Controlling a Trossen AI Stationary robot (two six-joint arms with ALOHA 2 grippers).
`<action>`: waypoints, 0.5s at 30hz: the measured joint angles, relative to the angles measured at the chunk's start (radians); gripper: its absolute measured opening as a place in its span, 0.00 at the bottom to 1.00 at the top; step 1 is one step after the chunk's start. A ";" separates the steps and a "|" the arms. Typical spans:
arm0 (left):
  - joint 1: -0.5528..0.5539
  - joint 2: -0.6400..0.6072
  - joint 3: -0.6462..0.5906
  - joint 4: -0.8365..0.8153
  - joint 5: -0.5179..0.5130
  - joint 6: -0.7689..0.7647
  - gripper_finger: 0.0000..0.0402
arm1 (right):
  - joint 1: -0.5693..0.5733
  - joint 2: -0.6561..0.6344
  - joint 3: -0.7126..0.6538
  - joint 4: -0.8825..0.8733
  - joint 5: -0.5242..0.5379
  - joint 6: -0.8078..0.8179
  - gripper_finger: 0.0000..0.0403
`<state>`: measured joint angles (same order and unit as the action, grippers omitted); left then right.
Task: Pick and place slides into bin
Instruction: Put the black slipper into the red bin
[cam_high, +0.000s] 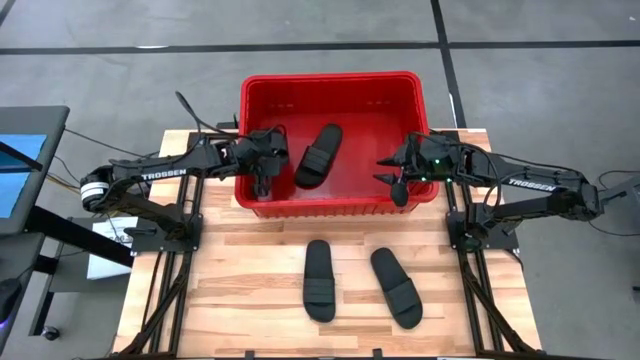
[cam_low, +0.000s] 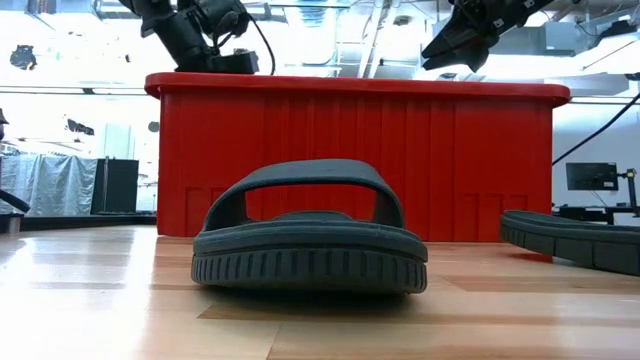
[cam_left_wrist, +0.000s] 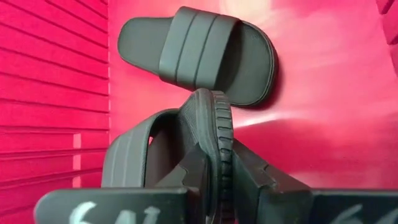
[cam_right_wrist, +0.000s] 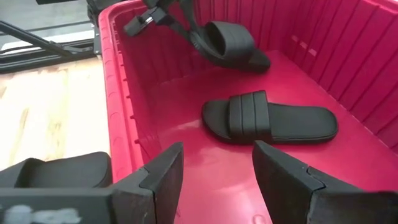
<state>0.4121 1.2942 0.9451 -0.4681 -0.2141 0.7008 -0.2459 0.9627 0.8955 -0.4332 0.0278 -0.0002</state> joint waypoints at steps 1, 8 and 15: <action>0.004 0.000 0.000 0.002 -0.001 0.011 0.07 | 0.001 0.000 0.000 0.000 0.000 0.000 0.45; 0.060 0.000 0.000 0.042 0.000 0.048 0.07 | 0.001 0.000 0.000 0.000 -0.001 0.000 0.45; 0.113 0.000 0.000 0.078 0.018 0.102 0.07 | 0.001 0.000 0.000 0.000 -0.002 -0.001 0.45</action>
<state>0.5253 1.2942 0.9447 -0.3903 -0.1963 0.8027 -0.2447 0.9627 0.8955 -0.4328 0.0261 -0.0014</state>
